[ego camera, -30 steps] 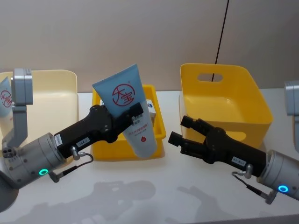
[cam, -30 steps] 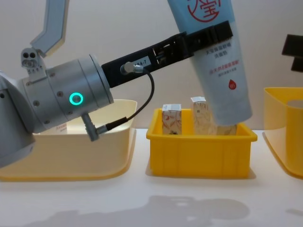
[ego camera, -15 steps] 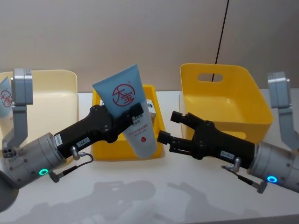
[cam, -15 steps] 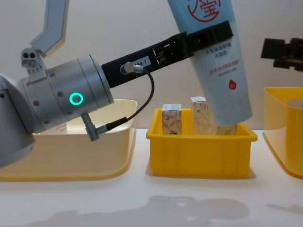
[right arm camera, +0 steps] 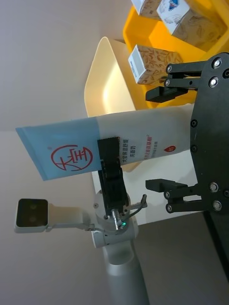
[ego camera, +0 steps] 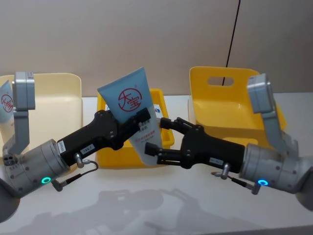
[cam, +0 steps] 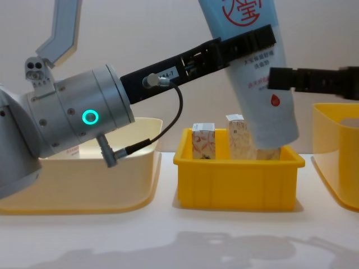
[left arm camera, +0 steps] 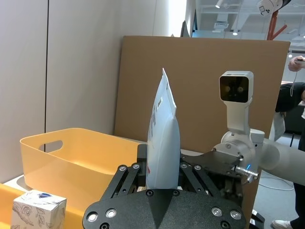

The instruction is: Bimanual collaborative sorting of washing and personal care products

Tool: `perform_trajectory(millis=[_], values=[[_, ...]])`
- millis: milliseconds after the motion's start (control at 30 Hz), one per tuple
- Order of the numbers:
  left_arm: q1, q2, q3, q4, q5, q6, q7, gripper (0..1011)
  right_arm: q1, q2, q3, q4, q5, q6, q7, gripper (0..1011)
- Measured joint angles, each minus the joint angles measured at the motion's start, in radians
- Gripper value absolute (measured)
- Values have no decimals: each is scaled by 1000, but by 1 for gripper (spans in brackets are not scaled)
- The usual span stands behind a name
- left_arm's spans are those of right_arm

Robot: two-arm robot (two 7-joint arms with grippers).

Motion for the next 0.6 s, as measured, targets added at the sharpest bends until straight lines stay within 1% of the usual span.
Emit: perform_trajectory(millis=[67,100,133,233,433,600], values=[[0,0,0,0,0,0,0,284,10,-3,-10,6,-11,-4,-1,1001],[0,0,0,0,0,0,0,284,22,-7,-22,13,-20,-7,-3,1001],[0,0,0,0,0,0,0,284,22,-7,-22,13,-20,-7,-3,1001],[0,0,0,0,0,0,0,285,47,-18,-43,27,-43,-14,-14,1001],[0,0,0,0,0,0,0,285,77,-30,-72,43,-74,-21,-34,1001],[0,0,0,0,0,0,0,284,93,-32,-91,50,-93,-24,-46,1001]])
